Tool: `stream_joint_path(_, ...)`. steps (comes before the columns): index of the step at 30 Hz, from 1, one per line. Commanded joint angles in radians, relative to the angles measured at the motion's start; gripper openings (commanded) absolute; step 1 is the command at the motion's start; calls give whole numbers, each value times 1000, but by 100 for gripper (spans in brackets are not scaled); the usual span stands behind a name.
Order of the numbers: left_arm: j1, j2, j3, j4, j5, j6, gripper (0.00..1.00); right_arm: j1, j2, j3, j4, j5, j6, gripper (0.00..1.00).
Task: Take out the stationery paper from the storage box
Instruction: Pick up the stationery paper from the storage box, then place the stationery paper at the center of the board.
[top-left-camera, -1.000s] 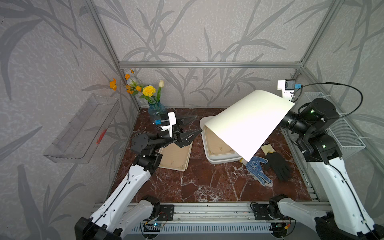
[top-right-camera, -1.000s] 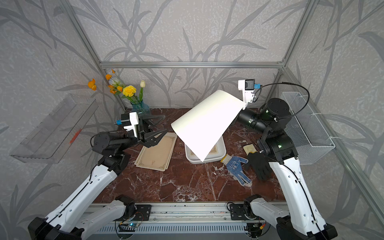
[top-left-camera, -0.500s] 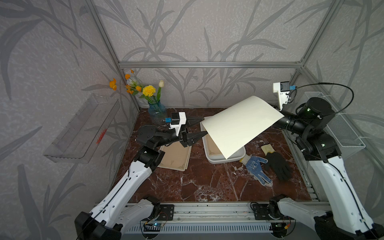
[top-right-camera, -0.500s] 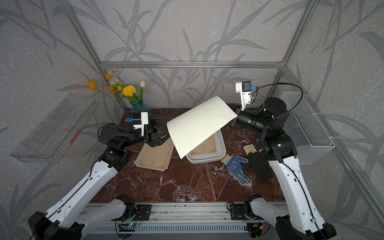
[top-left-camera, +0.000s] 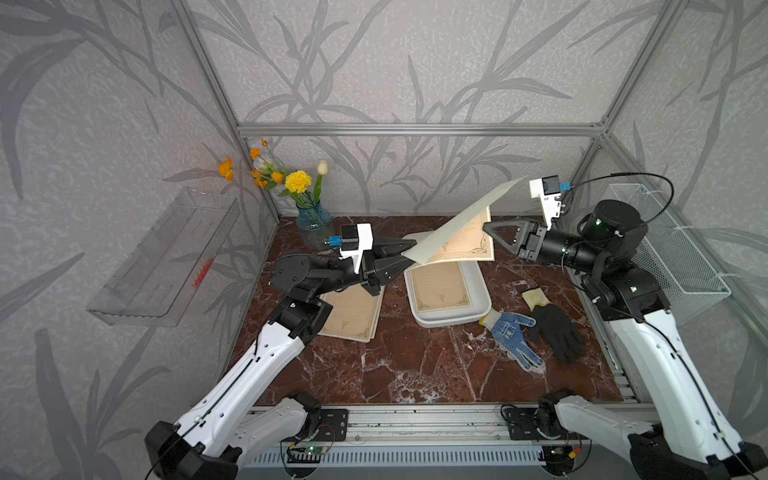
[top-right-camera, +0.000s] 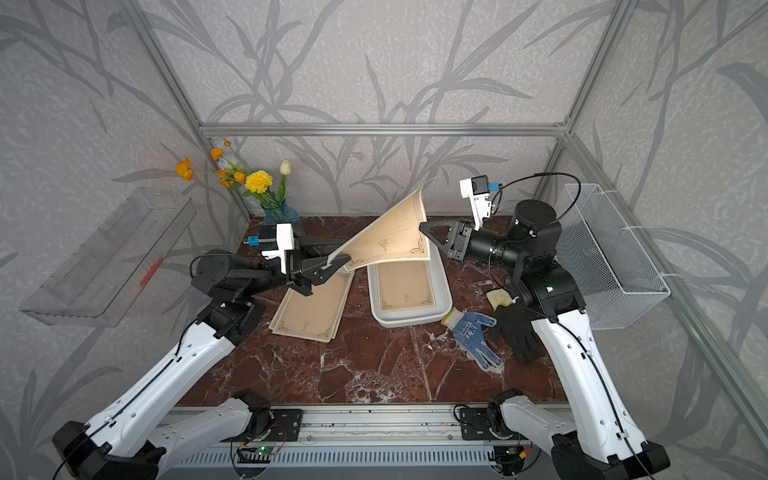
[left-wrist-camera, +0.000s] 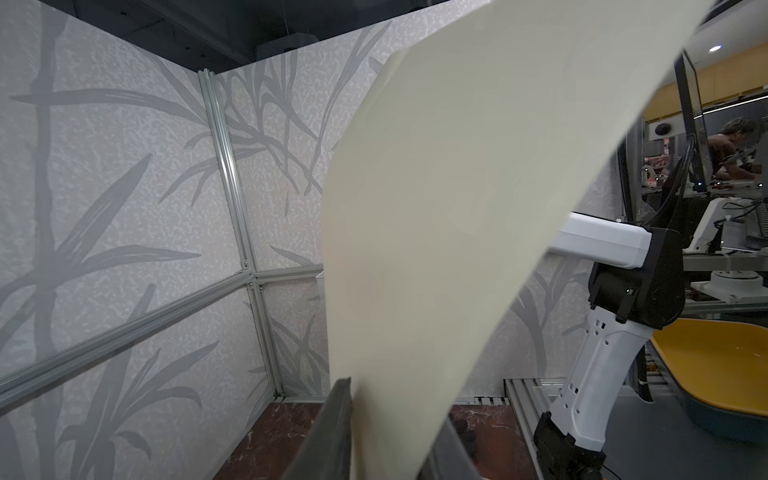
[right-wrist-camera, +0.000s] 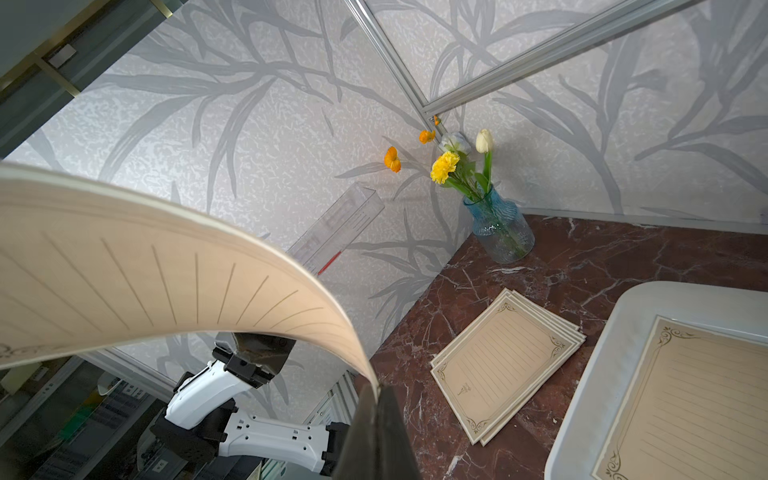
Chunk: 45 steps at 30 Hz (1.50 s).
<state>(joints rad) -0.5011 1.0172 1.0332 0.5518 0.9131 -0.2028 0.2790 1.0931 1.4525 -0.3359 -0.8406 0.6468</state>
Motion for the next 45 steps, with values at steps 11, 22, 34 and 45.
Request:
stream_joint_path(11, 5, -12, 114, -282, -107, 70, 0, -3, -57, -55, 41, 10, -87, 42)
stream_joint_path(22, 242, 58, 298, -836, 56, 118, 0, -3, -28, -52, 35, 25, -133, 77)
stream_joint_path(34, 503, 359, 402, -1521, 137, 361, 0, -3, 29, -43, -5, 27, -144, 77)
stream_joint_path(45, 654, 658, 432, -1800, 108, 607, 0, -3, 47, -27, -91, 61, -190, 77)
